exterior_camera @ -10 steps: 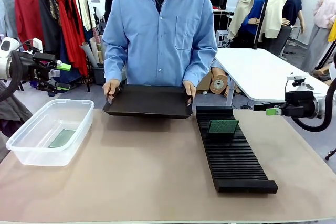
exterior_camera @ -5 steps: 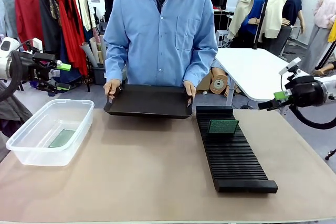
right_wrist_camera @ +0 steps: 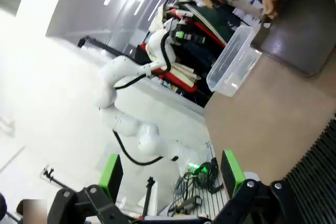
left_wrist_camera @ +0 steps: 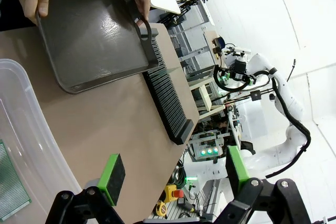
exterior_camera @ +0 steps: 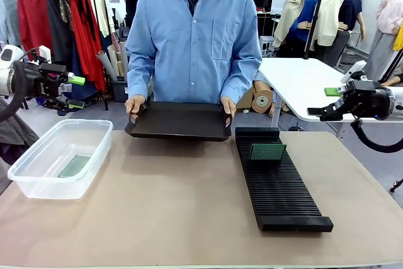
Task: Sort PCBs into racks and boxes based on the side picked up.
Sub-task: If the short side of the Blank PCB is picked up, insert it into the PCB Rack ; if the long side is picked up, place it in the Organizing box.
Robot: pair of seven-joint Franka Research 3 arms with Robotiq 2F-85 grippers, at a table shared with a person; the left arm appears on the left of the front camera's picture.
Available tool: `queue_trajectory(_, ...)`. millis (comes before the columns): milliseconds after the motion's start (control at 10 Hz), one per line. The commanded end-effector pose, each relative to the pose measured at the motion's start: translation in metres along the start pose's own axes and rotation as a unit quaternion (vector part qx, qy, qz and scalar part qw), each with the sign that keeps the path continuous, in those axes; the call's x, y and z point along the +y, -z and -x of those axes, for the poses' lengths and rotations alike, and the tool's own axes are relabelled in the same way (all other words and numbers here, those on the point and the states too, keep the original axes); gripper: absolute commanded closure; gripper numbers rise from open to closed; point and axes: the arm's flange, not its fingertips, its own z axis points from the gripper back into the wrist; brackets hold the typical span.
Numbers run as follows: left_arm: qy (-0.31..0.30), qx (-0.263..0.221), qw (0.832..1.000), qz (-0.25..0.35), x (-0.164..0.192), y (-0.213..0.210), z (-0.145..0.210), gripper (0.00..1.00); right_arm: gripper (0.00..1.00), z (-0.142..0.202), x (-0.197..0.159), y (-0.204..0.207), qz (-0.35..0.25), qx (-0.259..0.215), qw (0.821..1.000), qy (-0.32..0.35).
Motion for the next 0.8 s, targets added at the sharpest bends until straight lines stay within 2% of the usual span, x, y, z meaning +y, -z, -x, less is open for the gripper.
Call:
queue_trajectory(0,-0.002,0.000,1.000,-0.002,-0.0018,-0.0011,-0.0009,0.00,0.00,0.0013,0.0002,-0.0032,-0.011,0.018,1.000,-0.012)
queue_trajectory(700,-0.002,0.000,1.000,-0.002,-0.0018,-0.0011,-0.0009,0.00,0.00,0.0013,0.0002,-0.0032,-0.011,0.018,1.000,-0.012)
